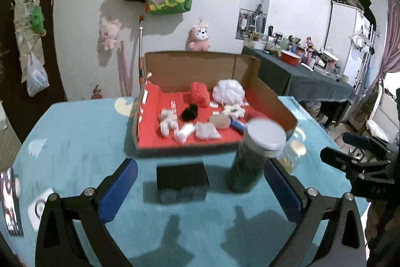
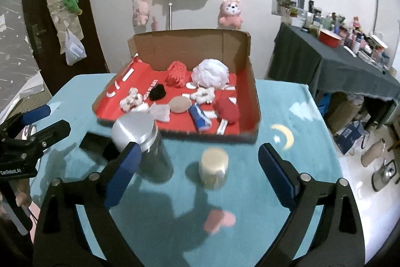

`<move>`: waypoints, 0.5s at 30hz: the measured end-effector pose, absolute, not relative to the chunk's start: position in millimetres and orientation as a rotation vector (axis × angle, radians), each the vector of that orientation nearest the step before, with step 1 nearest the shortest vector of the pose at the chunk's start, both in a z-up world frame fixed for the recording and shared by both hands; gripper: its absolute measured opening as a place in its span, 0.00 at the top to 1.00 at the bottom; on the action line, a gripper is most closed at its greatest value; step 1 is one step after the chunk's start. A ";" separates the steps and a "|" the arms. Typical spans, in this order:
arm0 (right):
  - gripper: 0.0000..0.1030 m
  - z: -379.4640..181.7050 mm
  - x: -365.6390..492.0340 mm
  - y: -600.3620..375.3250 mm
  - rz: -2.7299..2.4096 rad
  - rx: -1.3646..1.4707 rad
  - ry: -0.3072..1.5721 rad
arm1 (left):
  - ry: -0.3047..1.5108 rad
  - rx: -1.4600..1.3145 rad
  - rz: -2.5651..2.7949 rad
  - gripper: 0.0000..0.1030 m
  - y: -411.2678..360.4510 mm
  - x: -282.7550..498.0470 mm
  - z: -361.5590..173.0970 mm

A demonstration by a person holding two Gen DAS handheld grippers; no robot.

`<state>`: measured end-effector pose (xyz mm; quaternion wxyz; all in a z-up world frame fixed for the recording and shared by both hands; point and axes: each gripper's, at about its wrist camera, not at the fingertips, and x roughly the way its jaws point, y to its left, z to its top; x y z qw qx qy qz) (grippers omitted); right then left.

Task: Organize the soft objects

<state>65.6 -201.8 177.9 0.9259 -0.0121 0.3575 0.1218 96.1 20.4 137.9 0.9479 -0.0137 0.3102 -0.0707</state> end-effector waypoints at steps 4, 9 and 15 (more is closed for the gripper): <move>0.07 152.4 40.6 -201.0 0.245 -0.031 0.742 | 0.661 -0.053 -0.142 0.00 15.0 84.0 109.3; 0.07 116.0 23.5 -199.6 0.230 -0.039 0.774 | 0.739 -0.049 -0.123 0.00 9.3 85.0 70.4; 0.07 70.8 24.1 -199.6 0.212 -0.026 0.854 | 0.827 -0.048 -0.099 0.00 5.8 89.2 31.7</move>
